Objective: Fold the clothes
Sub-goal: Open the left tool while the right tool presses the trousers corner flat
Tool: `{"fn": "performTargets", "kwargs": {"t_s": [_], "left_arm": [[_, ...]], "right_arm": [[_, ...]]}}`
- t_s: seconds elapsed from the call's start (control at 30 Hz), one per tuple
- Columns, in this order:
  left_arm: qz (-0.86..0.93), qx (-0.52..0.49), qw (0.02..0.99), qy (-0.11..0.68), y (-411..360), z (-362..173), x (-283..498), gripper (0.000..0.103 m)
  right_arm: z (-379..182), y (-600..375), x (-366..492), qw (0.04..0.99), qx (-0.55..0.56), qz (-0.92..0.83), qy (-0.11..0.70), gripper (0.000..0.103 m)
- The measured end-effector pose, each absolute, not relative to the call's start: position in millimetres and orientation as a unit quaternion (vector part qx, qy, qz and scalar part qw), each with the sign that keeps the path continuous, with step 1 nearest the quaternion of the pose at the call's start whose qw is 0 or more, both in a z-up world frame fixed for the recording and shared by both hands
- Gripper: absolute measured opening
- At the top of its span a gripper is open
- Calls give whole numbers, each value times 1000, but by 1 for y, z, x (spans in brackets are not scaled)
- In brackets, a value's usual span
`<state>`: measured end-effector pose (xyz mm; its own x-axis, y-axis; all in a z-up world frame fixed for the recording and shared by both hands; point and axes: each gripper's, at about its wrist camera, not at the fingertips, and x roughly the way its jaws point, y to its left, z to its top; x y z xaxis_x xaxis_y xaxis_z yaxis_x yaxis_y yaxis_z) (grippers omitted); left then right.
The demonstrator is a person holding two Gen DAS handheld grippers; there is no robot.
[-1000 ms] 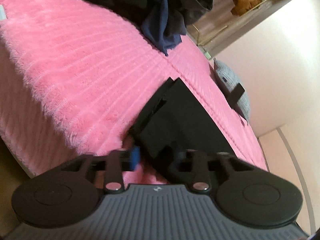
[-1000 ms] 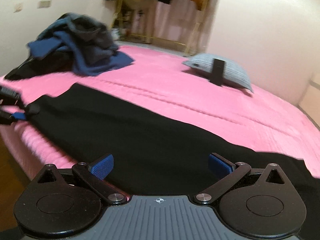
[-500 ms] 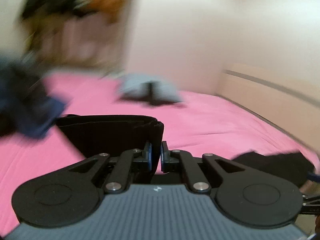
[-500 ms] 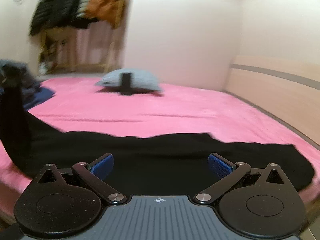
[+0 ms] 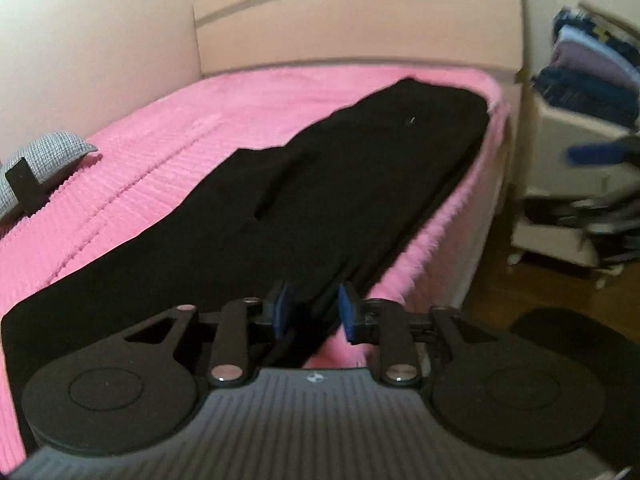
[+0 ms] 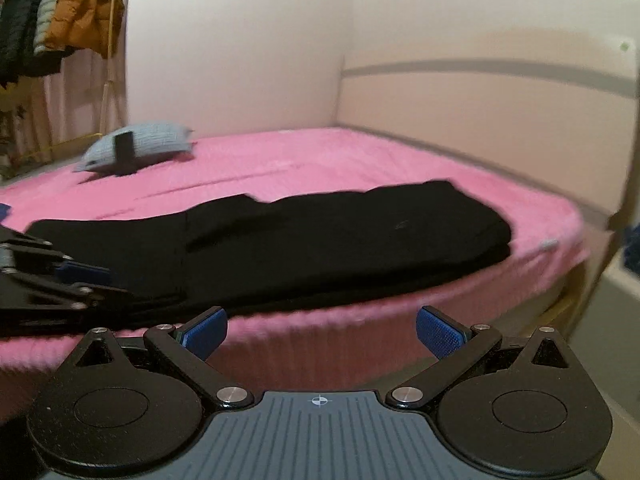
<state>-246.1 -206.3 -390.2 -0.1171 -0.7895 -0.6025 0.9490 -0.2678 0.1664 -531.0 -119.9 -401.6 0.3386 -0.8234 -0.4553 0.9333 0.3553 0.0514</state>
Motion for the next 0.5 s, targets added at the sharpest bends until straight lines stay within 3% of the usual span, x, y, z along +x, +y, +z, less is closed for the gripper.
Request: {"fn": "performTargets", "kwargs": {"t_s": [0.17, 0.3, 0.4, 0.5], "left_arm": [[-718, 300, 621, 98, -184, -374, -202, 33], [-686, 320, 648, 85, -183, -372, -169, 34], [-672, 319, 657, 122, -184, -379, -146, 34], [-663, 326, 658, 148, -179, -389, -132, 34]], "right_arm": [[-392, -135, -498, 860, 242, -432, 123, 103], [-399, -170, -476, 857, 372, -352, 52, 103], [-403, -191, -455, 851, 360, -377, 68, 103], [-424, -212, -456, 796, 443, -399, 100, 103]]}}
